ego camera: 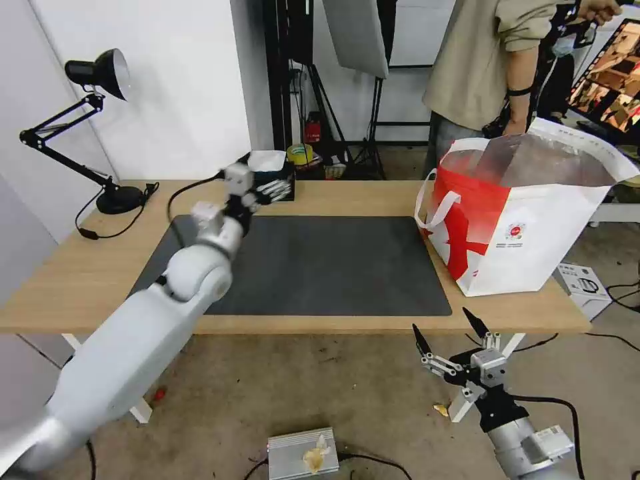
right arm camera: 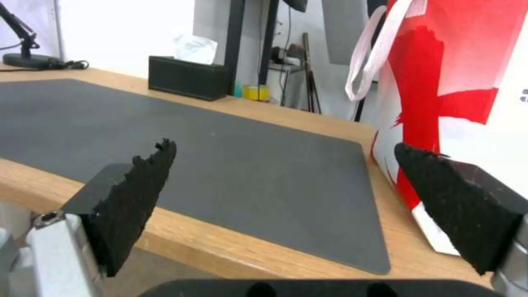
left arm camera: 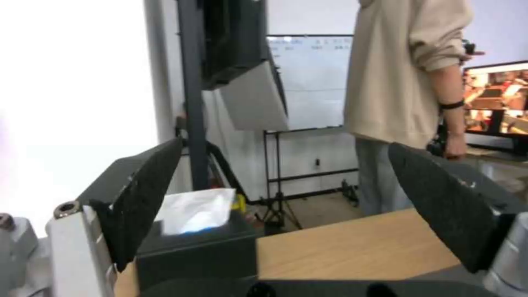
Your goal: Pick up the trash from the table and place it into the takeout bag.
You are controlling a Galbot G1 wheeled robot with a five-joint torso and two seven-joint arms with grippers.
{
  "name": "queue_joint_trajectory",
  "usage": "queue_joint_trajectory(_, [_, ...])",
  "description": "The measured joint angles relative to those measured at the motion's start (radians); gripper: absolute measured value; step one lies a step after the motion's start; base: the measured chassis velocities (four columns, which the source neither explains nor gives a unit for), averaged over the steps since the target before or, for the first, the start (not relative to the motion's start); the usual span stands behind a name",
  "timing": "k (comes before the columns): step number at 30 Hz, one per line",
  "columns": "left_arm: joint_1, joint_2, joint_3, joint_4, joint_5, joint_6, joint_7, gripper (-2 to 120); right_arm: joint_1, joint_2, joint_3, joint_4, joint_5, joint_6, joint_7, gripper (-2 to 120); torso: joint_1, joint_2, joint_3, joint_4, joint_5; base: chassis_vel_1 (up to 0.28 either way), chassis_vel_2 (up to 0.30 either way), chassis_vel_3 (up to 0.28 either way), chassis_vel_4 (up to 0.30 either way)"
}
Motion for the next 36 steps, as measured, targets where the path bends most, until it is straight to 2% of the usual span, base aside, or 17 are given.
queue_joint_trajectory(7, [0.172,0.039,-0.109,-0.104,0.007,-0.004,0.000,100,0.000,0.000,0.000,0.000,0.000,0.000,0.000,100,0.000,0.000,0.000,-0.0002,0.0003,0.000,0.000,0.000,0.000])
queue_joint_trajectory(11, [0.255,0.035,-0.161,-0.147,0.021,-0.004,0.000,100,0.000,0.000,0.000,0.000,0.000,0.000,0.000,100,0.000,0.000,0.000,-0.0003,0.0003,0.000,0.000,0.000,0.000])
queue_joint_trajectory(16, [0.339,0.022,-0.219,-0.190,0.042,-0.004,0.029,100,0.000,0.000,0.000,0.000,0.000,0.000,0.000,100,0.000,0.000,0.000,-0.0002,0.0004,0.000,0.000,0.000,0.000])
queue_joint_trajectory(20, [0.394,0.000,-0.260,-0.218,0.061,-0.003,0.044,100,0.000,0.000,0.000,0.000,0.000,0.000,0.000,100,0.000,0.000,0.000,-0.0003,0.0003,0.000,0.000,0.000,0.000])
queue_joint_trajectory(24, [0.516,-0.060,-0.337,-0.272,0.119,-0.012,0.081,100,0.000,0.000,0.000,0.000,0.000,0.000,0.000,100,0.000,0.000,0.000,-0.0003,0.0003,0.000,0.000,0.000,0.000])
queue_joint_trajectory(29, [0.590,-0.114,-0.375,-0.297,0.164,-0.029,0.102,100,0.000,0.000,0.000,0.000,0.000,0.000,0.000,100,0.000,0.000,0.000,-0.0002,0.0003,0.000,0.000,0.000,0.000])
queue_joint_trajectory(36, [0.637,-0.152,-0.394,-0.333,0.204,-0.039,0.105,100,0.000,0.000,0.000,0.000,0.000,0.000,0.000,100,0.000,0.000,0.000,-0.0002,0.0003,0.000,0.000,0.000,0.000])
